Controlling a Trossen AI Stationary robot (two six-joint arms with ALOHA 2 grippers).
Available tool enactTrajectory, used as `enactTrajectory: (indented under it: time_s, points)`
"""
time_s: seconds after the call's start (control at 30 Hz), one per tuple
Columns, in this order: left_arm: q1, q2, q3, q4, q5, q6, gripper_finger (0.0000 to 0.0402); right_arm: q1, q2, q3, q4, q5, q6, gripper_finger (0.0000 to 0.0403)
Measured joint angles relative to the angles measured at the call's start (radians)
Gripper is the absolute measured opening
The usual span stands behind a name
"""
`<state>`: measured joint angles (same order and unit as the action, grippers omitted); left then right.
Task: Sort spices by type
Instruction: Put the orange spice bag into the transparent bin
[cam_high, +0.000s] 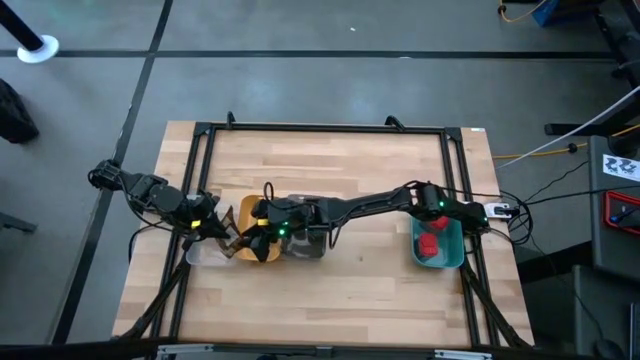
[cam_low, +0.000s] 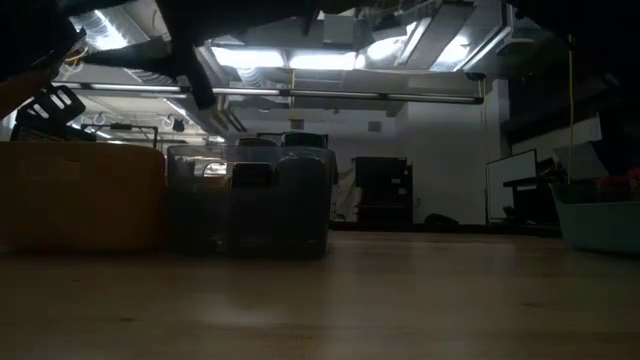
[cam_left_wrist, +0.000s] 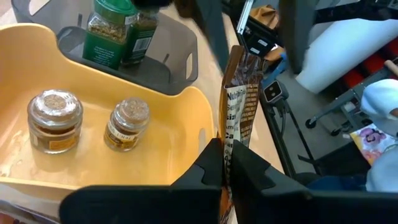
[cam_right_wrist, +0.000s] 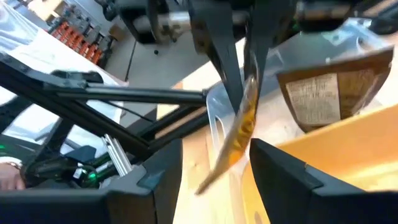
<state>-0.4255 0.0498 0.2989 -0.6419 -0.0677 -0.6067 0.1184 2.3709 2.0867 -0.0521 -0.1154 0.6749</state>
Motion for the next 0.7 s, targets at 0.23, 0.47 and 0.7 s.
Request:
enactTrajectory:
  time_s: [0.23,0.47,0.7]
  points:
    - [0.000,0.000,0.000,0.000,0.000,0.000,0.0007,0.000,0.014,-0.001,0.008,-0.008,0.001,0.0109]
    - [0.000,0.000,0.000,0.007,0.001,0.000,0.0012,0.000,0.024,-0.001,0.051,-0.008,-0.011,0.0009]
    - [0.000,0.000,0.000,0.077,0.001,0.035,0.0073,0.000,0.024,-0.001,0.054,-0.009,-0.001,0.0005]
